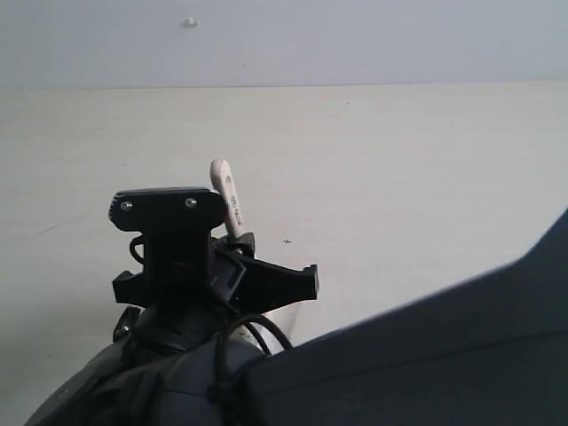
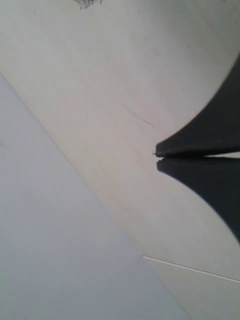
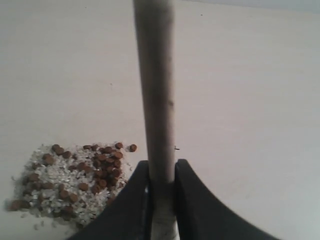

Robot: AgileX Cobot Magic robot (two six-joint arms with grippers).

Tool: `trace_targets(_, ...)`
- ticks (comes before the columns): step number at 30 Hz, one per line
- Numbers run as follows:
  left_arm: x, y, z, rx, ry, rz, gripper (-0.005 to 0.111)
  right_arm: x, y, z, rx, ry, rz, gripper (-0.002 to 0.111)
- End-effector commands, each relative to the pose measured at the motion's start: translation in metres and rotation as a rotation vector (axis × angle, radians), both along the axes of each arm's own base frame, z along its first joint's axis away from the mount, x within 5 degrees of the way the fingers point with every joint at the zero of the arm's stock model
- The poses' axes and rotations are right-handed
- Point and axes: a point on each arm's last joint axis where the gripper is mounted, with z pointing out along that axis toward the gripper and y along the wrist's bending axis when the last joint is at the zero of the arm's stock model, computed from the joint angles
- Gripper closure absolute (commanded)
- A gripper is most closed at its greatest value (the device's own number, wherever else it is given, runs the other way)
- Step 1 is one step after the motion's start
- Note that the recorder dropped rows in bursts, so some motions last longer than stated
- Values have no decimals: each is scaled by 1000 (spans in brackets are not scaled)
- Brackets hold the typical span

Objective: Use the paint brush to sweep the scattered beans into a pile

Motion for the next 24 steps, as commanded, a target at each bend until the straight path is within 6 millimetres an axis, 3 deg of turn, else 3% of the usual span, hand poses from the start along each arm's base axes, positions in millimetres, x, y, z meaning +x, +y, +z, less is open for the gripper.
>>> trace_targets(1, 0, 0, 2, -18, -15, 4, 107, 7, 15, 1, 79, 9, 6, 108)
trace_targets(9, 0, 0, 2, -18, -15, 4, 107, 33, 17, 12, 133, -18, -46, 108)
trace_targets(17, 0, 0, 2, -18, -15, 4, 107, 29, 19, 40, 138, -38, 13, 108)
trace_targets(21, 0, 0, 2, -18, -15, 4, 107, 26, 18, 62, 12, -43, 121, 108)
trace_targets(24, 0, 0, 2, -18, -15, 4, 107, 11, 21, 85, -200, -73, 300, 108)
